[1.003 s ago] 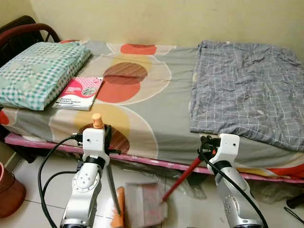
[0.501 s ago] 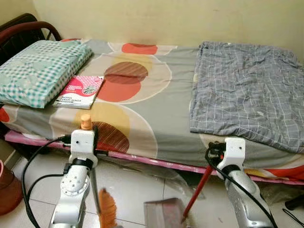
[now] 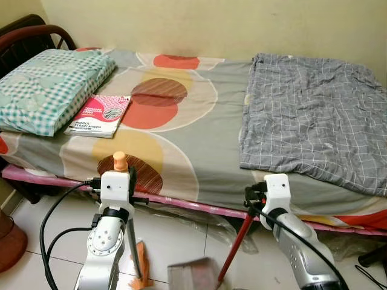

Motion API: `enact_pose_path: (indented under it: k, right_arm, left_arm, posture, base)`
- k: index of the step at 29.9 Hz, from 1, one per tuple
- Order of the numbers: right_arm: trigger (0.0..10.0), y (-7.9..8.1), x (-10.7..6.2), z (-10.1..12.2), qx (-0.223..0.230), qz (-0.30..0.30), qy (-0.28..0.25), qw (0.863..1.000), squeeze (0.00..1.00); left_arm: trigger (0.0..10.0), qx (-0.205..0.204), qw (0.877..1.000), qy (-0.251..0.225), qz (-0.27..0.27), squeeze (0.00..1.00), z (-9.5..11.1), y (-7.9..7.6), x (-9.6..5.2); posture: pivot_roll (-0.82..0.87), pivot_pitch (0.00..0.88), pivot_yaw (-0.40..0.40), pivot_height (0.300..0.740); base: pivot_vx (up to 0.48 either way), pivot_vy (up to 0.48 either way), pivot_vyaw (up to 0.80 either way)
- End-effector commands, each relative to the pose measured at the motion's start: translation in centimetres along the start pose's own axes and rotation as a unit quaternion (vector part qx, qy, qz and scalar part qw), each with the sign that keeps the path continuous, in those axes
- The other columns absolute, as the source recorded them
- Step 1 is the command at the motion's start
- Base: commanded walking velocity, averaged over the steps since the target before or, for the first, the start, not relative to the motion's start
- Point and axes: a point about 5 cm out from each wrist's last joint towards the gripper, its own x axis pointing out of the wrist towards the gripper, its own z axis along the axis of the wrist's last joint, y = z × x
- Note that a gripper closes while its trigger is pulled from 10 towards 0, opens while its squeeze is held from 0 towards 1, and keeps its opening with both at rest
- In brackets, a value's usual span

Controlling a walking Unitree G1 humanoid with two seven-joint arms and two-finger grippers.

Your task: Sweep floor

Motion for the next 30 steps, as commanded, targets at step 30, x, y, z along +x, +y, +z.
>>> enact_pose_path:
  k: [30]
  right_arm:
    - [10.0,-0.7,-2.3,3.5,-0.085,-0.038,-0.070,0.993,0.00]
  left_arm:
    - [10.0,0.033,0.997,-0.005,0.071,0.00,0.7,3.3,-0.4]
  posture:
    - [-0.02,0.025,-0.008,0.740]
  base:
    - [0.000,0.000,0.00]
